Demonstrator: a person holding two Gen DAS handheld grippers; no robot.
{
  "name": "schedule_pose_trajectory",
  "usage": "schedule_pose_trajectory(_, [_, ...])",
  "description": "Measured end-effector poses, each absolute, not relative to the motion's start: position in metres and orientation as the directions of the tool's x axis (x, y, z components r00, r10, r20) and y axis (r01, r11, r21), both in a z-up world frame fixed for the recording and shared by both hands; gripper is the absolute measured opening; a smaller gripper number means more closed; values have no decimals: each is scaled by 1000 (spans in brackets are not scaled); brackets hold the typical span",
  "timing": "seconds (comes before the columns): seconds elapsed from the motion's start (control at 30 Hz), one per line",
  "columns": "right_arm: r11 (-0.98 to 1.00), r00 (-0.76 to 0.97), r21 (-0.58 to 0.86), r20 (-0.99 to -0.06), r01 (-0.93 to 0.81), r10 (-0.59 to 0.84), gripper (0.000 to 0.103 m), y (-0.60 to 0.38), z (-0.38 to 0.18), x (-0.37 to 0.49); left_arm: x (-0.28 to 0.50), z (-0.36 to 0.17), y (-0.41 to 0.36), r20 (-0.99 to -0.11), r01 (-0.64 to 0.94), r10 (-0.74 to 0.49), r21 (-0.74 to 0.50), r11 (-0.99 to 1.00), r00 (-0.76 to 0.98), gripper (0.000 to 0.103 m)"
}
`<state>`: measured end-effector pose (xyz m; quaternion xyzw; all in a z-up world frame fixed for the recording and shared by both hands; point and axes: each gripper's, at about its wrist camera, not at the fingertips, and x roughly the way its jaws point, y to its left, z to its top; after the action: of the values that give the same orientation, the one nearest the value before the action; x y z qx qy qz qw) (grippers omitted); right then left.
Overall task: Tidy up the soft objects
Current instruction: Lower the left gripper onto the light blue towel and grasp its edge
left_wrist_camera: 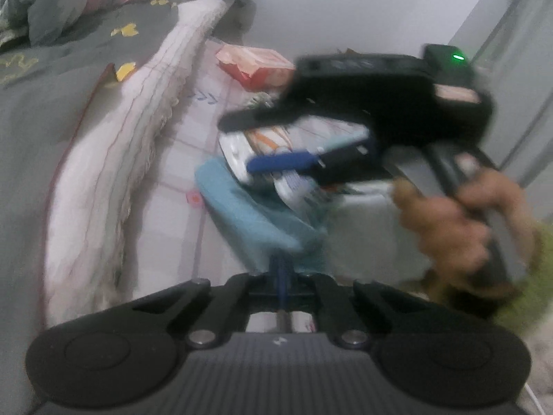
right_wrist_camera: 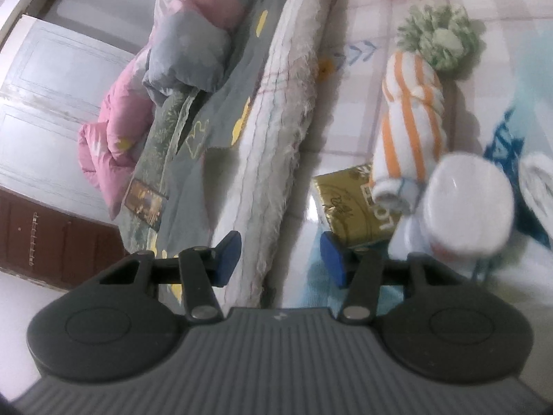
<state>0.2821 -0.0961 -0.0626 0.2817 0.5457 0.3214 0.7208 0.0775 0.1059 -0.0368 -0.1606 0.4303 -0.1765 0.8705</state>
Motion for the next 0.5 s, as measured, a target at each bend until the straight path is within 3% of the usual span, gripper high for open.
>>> schedule_pose_trajectory(0.23, [684,251,695,-638,-220,728,49,-75,-60,293,44,-47,121,-716,122,-445,-456,882,537,2])
schedule_pose_trajectory(0.33, [710,293,663,-648,-238,703,48,-71,-53,294,43,-49,123,-710,111,-431,-451,885,557,10])
schedule_pose_trajectory(0.5, [764,378,579,-665,-286,645,48,-71,-38,296,71,-54,118,-718,77,-356,-391,917,599,58])
